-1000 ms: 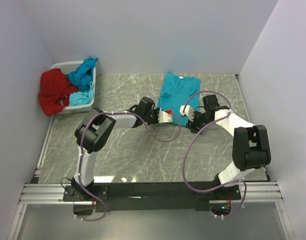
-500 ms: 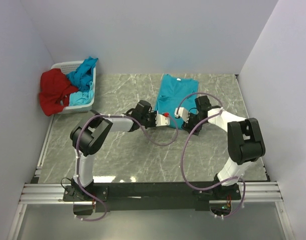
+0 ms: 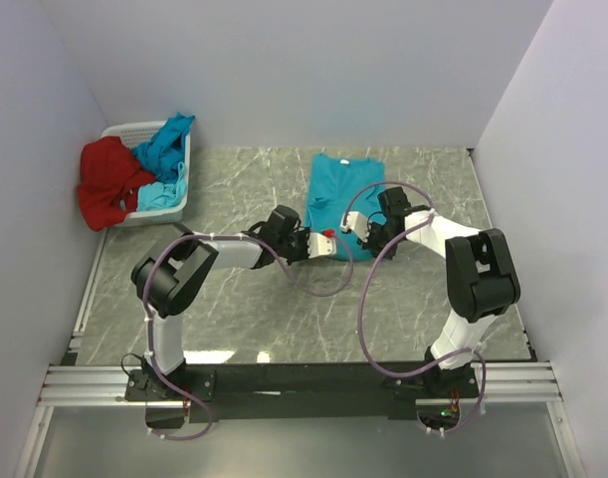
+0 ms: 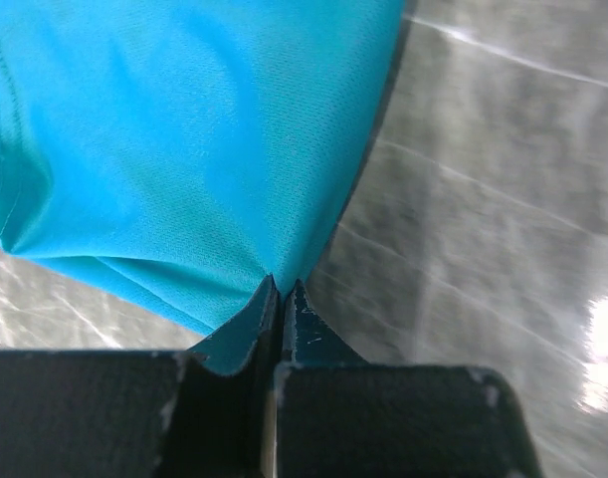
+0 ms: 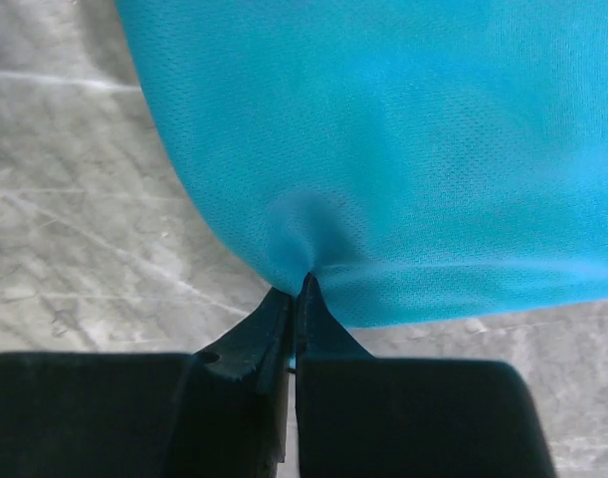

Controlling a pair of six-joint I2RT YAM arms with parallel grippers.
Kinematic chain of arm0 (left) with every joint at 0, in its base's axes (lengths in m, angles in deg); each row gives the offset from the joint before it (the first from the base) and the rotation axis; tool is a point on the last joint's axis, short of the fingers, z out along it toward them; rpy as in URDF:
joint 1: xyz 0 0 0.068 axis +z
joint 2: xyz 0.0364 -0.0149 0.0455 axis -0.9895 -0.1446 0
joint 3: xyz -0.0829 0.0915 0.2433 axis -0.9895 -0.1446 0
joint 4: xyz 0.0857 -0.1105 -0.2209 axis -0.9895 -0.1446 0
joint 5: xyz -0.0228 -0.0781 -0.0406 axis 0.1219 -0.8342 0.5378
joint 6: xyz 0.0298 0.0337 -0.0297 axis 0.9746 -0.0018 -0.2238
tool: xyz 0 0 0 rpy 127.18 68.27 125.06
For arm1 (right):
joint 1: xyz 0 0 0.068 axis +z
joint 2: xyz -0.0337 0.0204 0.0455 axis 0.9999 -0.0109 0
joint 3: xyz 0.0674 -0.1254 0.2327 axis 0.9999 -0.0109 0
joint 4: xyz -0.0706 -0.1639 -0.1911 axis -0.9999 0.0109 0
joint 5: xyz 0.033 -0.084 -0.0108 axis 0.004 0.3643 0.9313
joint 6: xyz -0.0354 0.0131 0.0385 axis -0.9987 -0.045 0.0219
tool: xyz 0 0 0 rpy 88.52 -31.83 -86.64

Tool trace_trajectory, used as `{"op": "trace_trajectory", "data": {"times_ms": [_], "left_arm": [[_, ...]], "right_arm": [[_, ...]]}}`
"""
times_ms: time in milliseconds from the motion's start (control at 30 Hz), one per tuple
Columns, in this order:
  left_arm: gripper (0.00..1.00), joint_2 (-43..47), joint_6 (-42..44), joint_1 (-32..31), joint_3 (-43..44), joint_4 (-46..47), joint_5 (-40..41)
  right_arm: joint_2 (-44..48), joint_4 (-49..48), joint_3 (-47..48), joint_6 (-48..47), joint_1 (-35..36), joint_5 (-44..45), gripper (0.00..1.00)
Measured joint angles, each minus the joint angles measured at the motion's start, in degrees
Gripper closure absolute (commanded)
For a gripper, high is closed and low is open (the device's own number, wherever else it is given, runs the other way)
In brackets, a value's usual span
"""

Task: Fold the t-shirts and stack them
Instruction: Fold the tshirt

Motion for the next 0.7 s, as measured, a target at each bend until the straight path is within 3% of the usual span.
{"op": "trace_trajectory", "data": {"times_ms": [267, 467, 700], "left_arm": [[0.99, 7.08, -1.68, -0.83, -4.0, -8.59, -4.92], [0.99, 15.39, -4.85, -5.51, -6.71, -17.66, -7.96], [0.99, 27.04, -10.67, -12.66, -14.03, -20.46, -10.27]], "right_arm": [[4.5, 8.44, -2.78, -3.85, 0.72, -4.26, 1.0], [15.5, 18.73, -8.87, -6.01, 2.95, -9.51, 1.0], [31.69, 26.38, -13.4, -6.6, 4.15, -13.09, 1.0]]}}
